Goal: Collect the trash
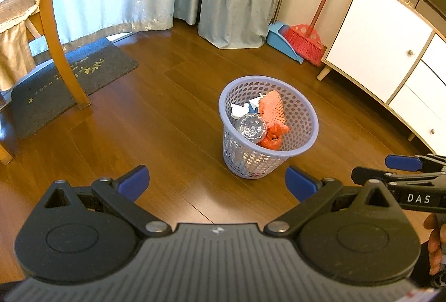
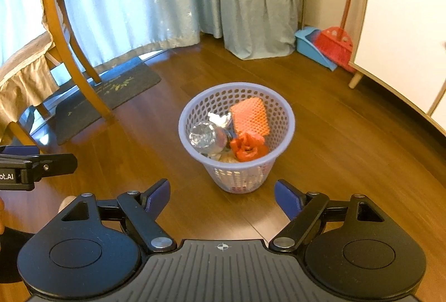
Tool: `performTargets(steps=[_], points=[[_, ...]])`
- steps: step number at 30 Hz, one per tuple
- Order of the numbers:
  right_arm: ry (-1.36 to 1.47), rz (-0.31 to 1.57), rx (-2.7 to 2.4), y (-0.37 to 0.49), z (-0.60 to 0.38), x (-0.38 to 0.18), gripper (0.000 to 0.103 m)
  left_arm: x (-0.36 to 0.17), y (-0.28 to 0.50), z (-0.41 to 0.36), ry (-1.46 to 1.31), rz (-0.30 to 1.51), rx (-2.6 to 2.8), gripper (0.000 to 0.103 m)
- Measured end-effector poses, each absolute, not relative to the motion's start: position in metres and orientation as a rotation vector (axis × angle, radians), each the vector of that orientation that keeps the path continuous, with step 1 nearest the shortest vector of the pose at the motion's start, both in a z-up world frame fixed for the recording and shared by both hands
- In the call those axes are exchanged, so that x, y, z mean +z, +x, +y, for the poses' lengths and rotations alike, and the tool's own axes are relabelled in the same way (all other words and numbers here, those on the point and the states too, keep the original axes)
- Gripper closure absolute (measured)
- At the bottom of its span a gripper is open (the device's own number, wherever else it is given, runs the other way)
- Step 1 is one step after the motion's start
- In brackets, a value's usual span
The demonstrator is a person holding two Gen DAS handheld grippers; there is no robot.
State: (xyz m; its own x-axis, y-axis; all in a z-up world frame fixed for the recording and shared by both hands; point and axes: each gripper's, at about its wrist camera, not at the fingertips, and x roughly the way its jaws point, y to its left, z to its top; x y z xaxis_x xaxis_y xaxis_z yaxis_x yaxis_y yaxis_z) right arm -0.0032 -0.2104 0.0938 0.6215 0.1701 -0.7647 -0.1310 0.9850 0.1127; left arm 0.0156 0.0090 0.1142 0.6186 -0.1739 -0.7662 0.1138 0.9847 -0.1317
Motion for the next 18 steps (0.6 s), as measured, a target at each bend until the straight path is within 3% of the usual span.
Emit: performTargets(steps=[18], points=[[0.024,0.895,0.149,-0.063,-0.207,0.112,0.024,0.123,-0.045,0.007,-0.072,0.909,-0.135,0.001]])
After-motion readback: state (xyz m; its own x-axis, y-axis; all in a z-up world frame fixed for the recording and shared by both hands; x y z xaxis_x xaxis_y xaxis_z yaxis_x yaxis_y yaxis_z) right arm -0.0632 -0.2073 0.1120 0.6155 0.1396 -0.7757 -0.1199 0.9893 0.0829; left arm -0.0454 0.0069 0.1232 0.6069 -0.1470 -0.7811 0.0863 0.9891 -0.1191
